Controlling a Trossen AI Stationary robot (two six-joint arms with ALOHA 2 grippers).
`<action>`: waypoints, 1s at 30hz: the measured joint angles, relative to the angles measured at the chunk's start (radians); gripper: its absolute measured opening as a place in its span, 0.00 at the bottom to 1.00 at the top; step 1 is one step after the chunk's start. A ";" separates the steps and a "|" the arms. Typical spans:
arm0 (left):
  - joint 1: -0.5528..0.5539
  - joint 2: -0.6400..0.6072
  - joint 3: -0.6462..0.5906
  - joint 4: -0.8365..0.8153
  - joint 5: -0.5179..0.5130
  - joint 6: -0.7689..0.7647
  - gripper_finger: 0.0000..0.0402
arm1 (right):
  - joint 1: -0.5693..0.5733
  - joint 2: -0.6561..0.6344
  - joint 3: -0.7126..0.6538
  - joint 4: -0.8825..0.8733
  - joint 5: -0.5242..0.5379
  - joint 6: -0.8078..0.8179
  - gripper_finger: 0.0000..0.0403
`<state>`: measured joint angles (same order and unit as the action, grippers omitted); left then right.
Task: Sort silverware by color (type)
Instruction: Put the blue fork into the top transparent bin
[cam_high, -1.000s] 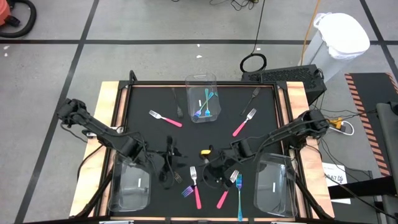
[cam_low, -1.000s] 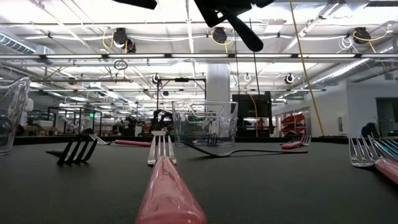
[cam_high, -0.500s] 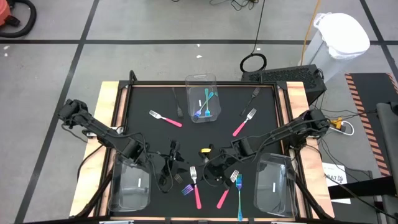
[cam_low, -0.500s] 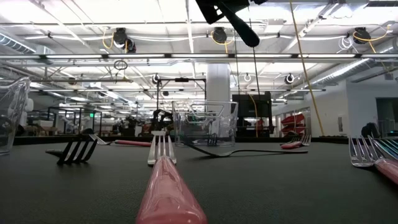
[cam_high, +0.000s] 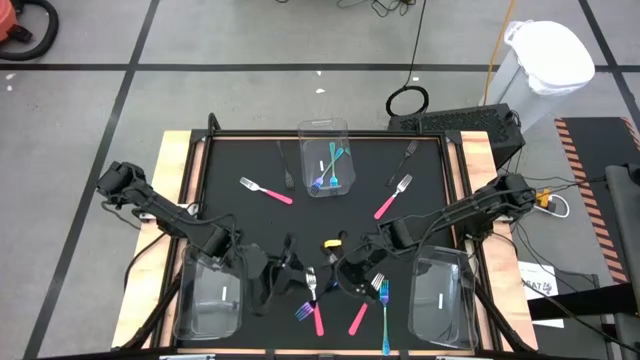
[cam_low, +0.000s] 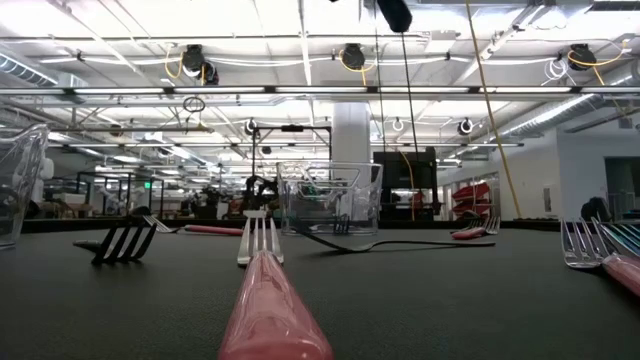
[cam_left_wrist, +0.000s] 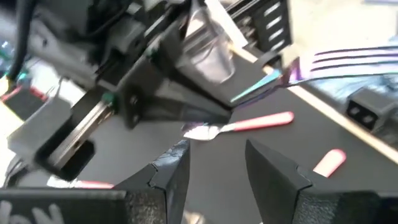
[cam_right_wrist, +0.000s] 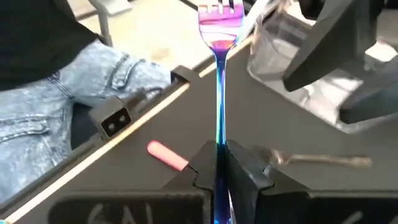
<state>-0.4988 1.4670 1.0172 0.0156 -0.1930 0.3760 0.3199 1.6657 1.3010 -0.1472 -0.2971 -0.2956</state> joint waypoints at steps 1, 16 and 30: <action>0.000 0.000 0.000 0.008 0.021 0.006 0.39 | 0.000 0.000 0.000 0.013 -0.015 -0.005 0.04; 0.009 0.097 0.000 0.246 0.120 0.138 0.39 | -0.027 0.000 0.000 0.117 -0.046 -0.015 0.04; 0.017 0.098 0.000 0.255 0.159 0.166 0.09 | -0.027 0.000 0.000 0.116 -0.047 -0.012 0.04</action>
<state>-0.4815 1.5646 1.0172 0.2707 -0.0340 0.5416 0.2932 1.6661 1.3010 -0.0311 -0.3439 -0.3072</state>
